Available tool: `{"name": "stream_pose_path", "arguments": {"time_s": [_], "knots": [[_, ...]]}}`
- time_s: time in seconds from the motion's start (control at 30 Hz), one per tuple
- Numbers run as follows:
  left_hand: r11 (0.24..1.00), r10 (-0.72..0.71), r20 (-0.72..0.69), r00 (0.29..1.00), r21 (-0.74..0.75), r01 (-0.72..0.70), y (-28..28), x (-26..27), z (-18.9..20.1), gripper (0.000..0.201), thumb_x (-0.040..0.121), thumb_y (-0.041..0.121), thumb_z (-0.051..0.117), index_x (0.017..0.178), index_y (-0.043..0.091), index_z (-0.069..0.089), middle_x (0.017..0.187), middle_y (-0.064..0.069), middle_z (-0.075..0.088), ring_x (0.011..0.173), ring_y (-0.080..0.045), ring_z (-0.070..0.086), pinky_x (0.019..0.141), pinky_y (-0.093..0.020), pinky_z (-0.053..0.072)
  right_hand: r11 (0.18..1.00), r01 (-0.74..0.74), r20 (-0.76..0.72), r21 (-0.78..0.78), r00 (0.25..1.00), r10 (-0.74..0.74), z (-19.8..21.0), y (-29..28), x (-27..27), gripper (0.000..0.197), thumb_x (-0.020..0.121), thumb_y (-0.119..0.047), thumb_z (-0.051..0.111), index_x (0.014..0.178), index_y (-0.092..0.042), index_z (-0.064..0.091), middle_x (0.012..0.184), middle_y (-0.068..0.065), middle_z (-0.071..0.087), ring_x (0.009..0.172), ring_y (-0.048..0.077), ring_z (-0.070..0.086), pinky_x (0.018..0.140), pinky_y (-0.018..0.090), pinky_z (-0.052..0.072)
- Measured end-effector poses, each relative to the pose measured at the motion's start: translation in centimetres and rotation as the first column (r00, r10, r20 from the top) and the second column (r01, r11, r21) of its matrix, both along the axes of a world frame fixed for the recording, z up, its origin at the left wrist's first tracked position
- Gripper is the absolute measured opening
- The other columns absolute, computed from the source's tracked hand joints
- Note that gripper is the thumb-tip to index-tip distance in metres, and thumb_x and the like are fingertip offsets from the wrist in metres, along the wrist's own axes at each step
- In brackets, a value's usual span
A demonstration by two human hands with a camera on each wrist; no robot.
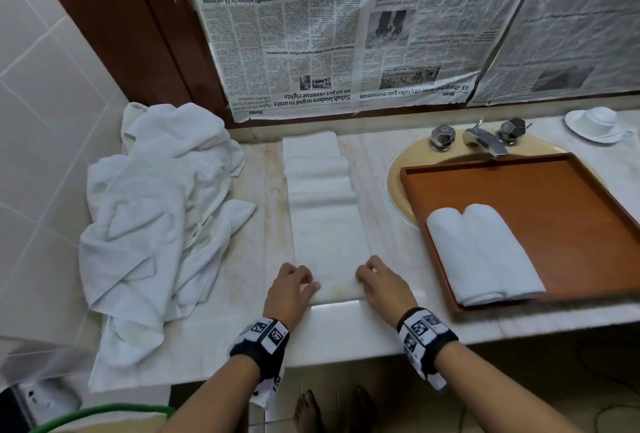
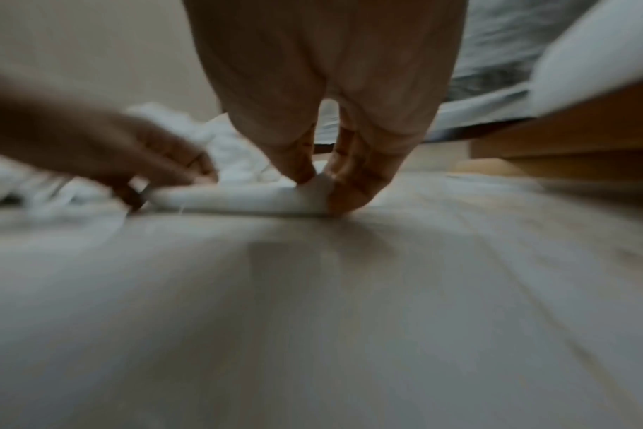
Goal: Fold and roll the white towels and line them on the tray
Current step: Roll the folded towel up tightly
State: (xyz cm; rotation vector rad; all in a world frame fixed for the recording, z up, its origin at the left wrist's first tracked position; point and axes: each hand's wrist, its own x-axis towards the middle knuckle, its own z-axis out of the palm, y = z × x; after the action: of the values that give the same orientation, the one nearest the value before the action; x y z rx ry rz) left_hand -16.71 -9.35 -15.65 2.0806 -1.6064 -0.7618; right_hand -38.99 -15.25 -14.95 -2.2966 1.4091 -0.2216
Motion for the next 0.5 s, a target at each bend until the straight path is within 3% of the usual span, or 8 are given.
{"name": "stream_pose_path", "arguments": {"time_s": [0.07,0.13,0.2,0.3,0.37,0.43,0.5], "knots": [[1.0,-0.014,0.082,0.996,-0.01,0.015,0.2,-0.5,0.2,0.017,0.097,0.035,0.057,0.104,0.021,0.062,0.109,0.005,0.046,0.095,-0.016,0.053,0.076,-0.033,0.048,0.987,-0.094,-0.083,-0.132,0.993,0.083,-0.6,0.8,-0.1,0.014,0.076,-0.007,0.067,0.087,-0.014,0.063,0.092,0.001,0.054,0.072,0.023,0.057,0.047,0.031,0.045],[0.994,-0.083,0.164,0.983,-0.061,0.094,0.7,-0.9,0.3,0.015,0.1,0.026,0.05,0.11,0.021,0.059,0.111,0.004,0.049,0.094,-0.02,0.056,0.072,-0.038,0.052,0.965,-0.167,-0.158,-0.201,0.978,0.136,-0.5,1.1,-0.3,0.013,0.072,-0.022,0.062,0.083,-0.015,0.064,0.09,0.0,0.058,0.077,0.023,0.057,0.055,0.032,0.046],[0.979,-0.163,0.233,0.959,-0.084,0.187,1.5,-1.2,-0.1,0.018,0.1,0.022,0.049,0.114,0.022,0.059,0.113,0.004,0.054,0.093,-0.023,0.055,0.071,-0.039,0.051,0.949,-0.227,-0.226,-0.217,0.958,0.178,-0.3,1.3,-0.4,0.025,0.065,-0.033,0.068,0.083,-0.016,0.064,0.091,0.0,0.059,0.081,0.022,0.056,0.061,0.034,0.047],[0.967,-0.195,0.257,0.946,-0.108,0.229,2.3,-1.3,-0.4,0.026,0.094,0.043,0.055,0.109,0.023,0.062,0.108,0.006,0.058,0.09,-0.021,0.054,0.067,-0.035,0.05,0.943,-0.244,-0.264,-0.225,0.947,0.182,-0.3,1.1,-0.1,0.027,0.054,-0.018,0.079,0.076,-0.014,0.064,0.081,0.002,0.06,0.075,0.024,0.057,0.062,0.034,0.047],[0.961,-0.225,0.296,0.928,-0.087,0.261,2.3,-1.3,-0.5,0.034,0.085,0.051,0.054,0.105,0.024,0.061,0.103,0.006,0.059,0.086,-0.021,0.055,0.06,-0.035,0.051,0.942,-0.25,-0.25,-0.226,0.949,0.192,-0.5,0.9,0.4,0.019,0.057,-0.014,0.073,0.073,-0.013,0.063,0.075,0.004,0.059,0.071,0.025,0.057,0.061,0.034,0.046],[0.961,-0.226,0.319,0.92,-0.08,0.264,2.1,-1.2,-0.4,0.031,0.08,0.044,0.051,0.098,0.022,0.063,0.096,0.005,0.061,0.082,-0.024,0.058,0.055,-0.034,0.049,0.954,-0.247,-0.199,-0.172,0.957,0.212,-0.1,0.4,0.5,0.009,0.068,-0.016,0.056,0.072,-0.011,0.062,0.072,0.004,0.059,0.069,0.026,0.057,0.058,0.035,0.045],[0.975,-0.18,0.288,0.941,-0.076,0.21,1.7,-1.1,0.1,0.03,0.082,0.039,0.049,0.097,0.021,0.068,0.092,0.005,0.063,0.085,-0.027,0.058,0.061,-0.037,0.05,0.982,-0.18,-0.087,-0.053,0.981,0.175,0.4,-0.2,0.2,0.021,0.082,-0.02,0.046,0.086,-0.01,0.064,0.081,0.004,0.061,0.078,0.025,0.057,0.065,0.034,0.045]]}}
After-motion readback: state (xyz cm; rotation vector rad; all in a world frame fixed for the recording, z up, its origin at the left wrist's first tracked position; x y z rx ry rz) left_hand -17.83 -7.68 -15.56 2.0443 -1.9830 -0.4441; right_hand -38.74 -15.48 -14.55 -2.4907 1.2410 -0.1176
